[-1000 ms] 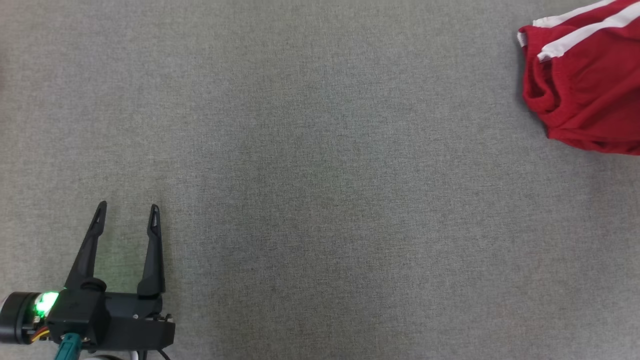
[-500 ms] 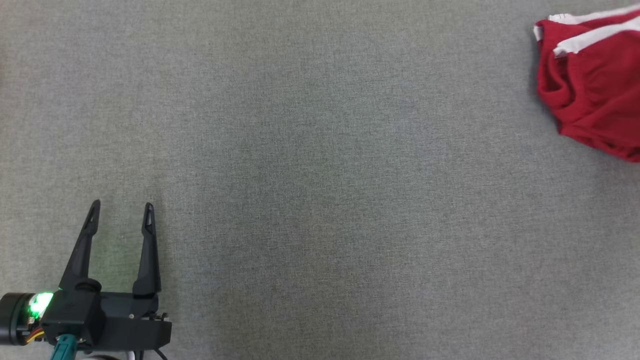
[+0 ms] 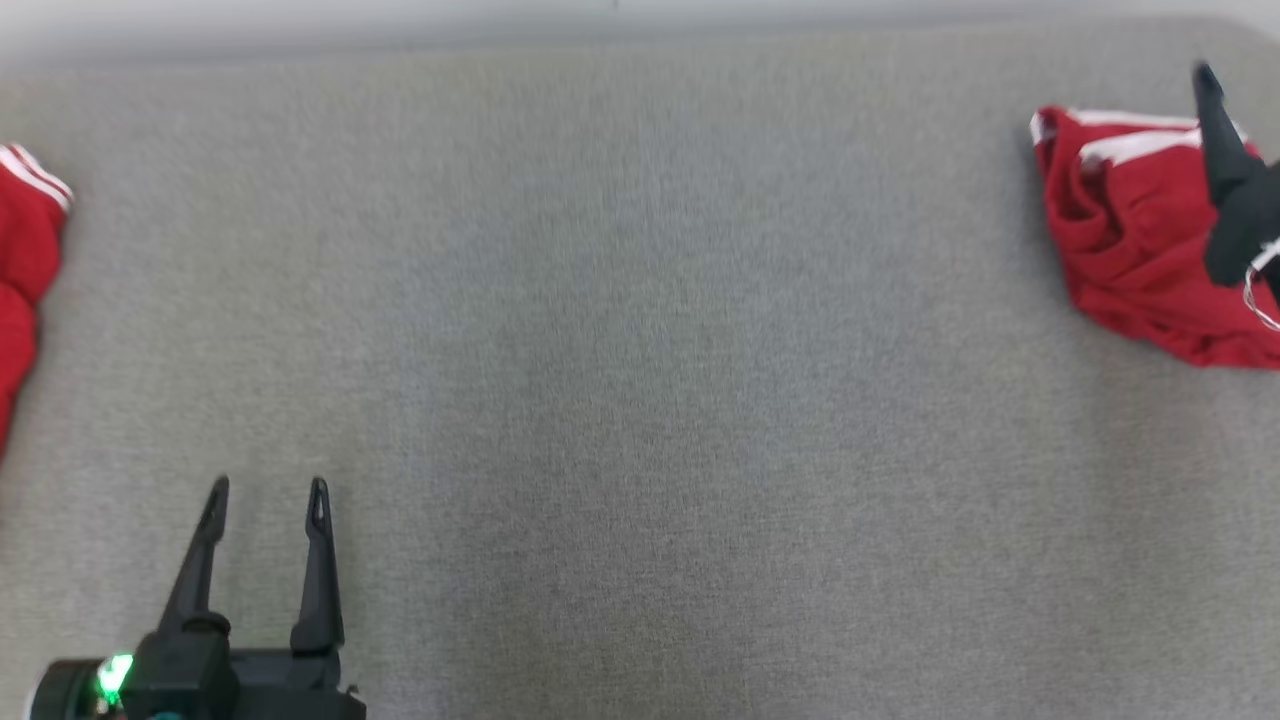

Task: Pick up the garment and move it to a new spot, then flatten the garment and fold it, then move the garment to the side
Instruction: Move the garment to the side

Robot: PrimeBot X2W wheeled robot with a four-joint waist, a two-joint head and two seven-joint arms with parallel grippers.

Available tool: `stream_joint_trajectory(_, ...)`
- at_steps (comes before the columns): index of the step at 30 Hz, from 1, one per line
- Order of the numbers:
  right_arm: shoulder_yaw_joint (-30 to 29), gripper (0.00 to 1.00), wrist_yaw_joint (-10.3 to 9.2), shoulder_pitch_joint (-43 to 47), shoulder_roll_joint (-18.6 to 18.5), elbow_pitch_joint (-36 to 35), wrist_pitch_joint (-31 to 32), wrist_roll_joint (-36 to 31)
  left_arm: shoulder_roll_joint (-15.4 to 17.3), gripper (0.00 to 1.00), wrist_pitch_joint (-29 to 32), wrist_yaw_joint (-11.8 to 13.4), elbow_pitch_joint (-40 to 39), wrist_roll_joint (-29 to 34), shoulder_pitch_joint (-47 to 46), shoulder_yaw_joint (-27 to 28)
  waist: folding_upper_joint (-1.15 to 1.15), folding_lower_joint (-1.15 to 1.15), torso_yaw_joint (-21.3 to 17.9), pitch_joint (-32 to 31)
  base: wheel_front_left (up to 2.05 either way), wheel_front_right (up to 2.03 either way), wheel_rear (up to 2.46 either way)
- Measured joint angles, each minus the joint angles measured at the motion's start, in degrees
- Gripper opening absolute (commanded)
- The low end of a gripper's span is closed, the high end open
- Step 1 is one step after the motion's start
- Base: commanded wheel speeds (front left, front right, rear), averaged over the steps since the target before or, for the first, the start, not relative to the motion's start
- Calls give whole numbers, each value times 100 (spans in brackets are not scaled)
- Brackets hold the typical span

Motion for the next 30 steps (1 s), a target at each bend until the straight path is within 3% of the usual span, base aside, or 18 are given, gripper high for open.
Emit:
stream_joint_trajectory(5,-1228,100,-1,810,236,-1114,-19,-125,-80,100,0,34,77,-19,215,-18,-1,-1,11,-394,0,0,0)
stream_joint_trajectory(6,-1809,100,0,1390,449,-1558,-19,-327,-114,100,0,37,110,-24,274,-40,-1,-1,20,-546,0,0,0)
stream_joint_trajectory(8,-2346,100,0,1936,745,-2009,-21,-584,-143,100,0,38,176,-35,335,-56,-1,-1,36,-696,0,0,0)
stream_joint_trajectory(14,-3470,100,-1,3497,1634,-3159,-22,-1333,-214,100,0,53,266,-57,442,-183,-2,-1,118,-1107,0,0,0)
stream_joint_trajectory(22,-4027,100,-1,5051,2549,-4359,-22,-2030,-264,100,0,32,389,-80,639,-323,-1,-1,298,-1560,0,0,0)
stream_joint_trajectory(30,-4118,100,-1,6235,3023,-5197,-22,-2165,-286,100,0,64,420,-102,793,-365,-1,-1,535,-1852,0,0,0)
